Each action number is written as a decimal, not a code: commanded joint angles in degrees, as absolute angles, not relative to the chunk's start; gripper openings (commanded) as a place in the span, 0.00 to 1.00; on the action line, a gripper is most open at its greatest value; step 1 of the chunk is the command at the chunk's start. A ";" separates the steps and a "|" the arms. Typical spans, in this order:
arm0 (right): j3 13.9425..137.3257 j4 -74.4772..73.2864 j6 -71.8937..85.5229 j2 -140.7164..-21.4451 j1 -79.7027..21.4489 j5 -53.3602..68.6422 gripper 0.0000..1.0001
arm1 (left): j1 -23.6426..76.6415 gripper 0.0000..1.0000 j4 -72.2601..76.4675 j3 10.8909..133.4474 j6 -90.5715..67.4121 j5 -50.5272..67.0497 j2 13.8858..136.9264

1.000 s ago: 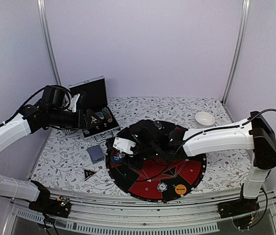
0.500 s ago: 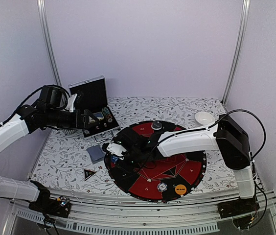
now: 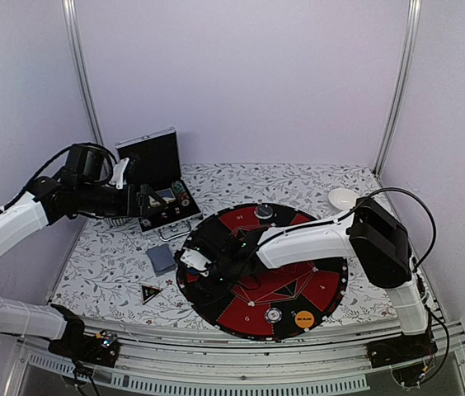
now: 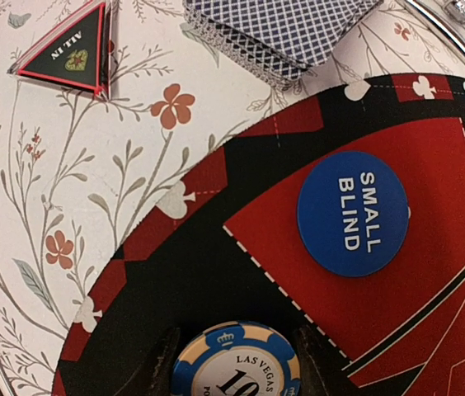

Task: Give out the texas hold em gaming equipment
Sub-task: Place the poker chips pile in the small blind area, then pick up the pile of poker chips from the chip case.

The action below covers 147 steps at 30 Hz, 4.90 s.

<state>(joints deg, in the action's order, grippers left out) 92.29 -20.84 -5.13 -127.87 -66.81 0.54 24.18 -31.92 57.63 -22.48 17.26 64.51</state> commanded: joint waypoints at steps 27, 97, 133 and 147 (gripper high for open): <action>96.08 -22.86 -4.40 -125.77 -67.50 2.32 0.99 | 22.51 0.98 -33.57 58.99 -20.15 16.25 62.57; 65.41 -7.71 -7.18 -89.07 -49.00 14.24 0.99 | 23.15 0.41 -39.26 116.72 7.69 -14.14 138.74; 66.16 -9.05 -6.92 -90.53 -49.03 15.67 0.99 | 25.15 0.40 -34.17 111.01 9.87 -10.87 135.70; 66.35 -9.72 -7.03 -90.44 -49.02 15.29 0.99 | 22.83 0.37 -38.23 113.54 8.48 -9.62 139.28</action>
